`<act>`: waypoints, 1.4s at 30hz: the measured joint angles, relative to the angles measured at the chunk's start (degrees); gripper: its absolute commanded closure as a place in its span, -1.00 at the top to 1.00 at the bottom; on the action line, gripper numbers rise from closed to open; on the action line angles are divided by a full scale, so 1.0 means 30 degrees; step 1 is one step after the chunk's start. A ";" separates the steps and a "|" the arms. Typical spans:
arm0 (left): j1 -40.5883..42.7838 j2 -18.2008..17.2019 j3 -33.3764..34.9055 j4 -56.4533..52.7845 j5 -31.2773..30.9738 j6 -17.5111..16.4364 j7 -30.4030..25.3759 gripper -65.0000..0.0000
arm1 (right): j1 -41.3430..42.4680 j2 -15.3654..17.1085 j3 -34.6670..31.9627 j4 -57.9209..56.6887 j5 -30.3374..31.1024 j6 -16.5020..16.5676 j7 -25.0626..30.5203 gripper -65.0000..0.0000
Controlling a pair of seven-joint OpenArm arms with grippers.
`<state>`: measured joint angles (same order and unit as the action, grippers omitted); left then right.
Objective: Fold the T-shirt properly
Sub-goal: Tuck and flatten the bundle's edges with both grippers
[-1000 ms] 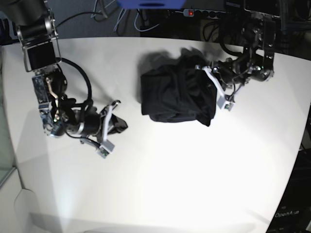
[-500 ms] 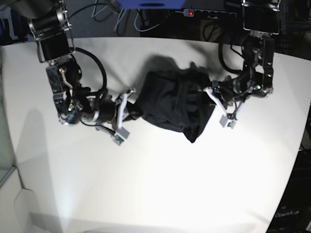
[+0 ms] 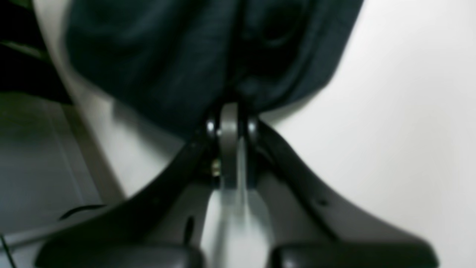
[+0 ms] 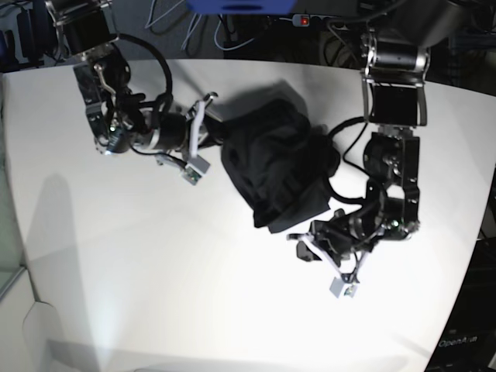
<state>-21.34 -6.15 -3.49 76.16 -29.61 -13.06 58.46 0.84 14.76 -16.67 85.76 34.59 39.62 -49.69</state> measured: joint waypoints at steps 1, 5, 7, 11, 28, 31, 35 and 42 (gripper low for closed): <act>-0.0066 -0.0036 -0.0073 0.0175 0.0029 0.0015 0.0831 -1.00 | -0.0117 0.0102 0.0073 0.0204 -0.0058 0.0007 -0.0117 -0.97; 0.0561 -0.0918 -0.0080 0.2098 0.0066 -0.0015 0.2419 -1.00 | -0.0138 0.1086 0.0219 0.0750 -0.0044 -0.0007 -0.0022 -0.97; 0.1880 -0.1770 -0.0138 0.3067 0.0015 0.0000 0.2528 -1.00 | -0.0124 0.1275 0.0466 0.0772 -0.0080 0.0000 -0.0102 -0.97; 0.5384 -0.2980 -0.0095 0.3942 0.0284 0.0000 0.3031 -1.00 | -0.0080 0.1421 0.1355 0.0772 -0.0102 0.0000 -0.0109 -0.96; 0.7074 -0.2091 -0.0022 0.0852 -0.0678 -0.0306 -0.2251 -1.00 | -0.0175 0.0408 0.1326 0.0277 -0.0058 -0.0007 -0.0007 -0.96; 0.5865 -0.1224 -0.0058 -0.0612 -0.0415 -0.0146 -0.3118 -1.00 | -0.0714 0.0080 0.1231 0.0262 -0.0029 0.0007 -0.0197 -0.96; 0.4605 -0.0306 -0.0007 -0.1523 -0.0029 -0.0051 -0.2841 -1.00 | -0.1217 -0.0226 0.1311 0.0335 -0.0058 -0.0007 0.0007 -0.96; 0.3126 0.0568 0.0066 -0.0991 0.0219 0.0095 -0.2492 -1.00 | -0.1763 -0.0539 0.1268 0.0342 -0.0051 0.0000 -0.0058 -0.97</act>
<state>-11.97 -4.45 -3.29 73.19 -28.95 -12.78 50.98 -4.45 13.15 -12.86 86.78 34.44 39.62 -49.87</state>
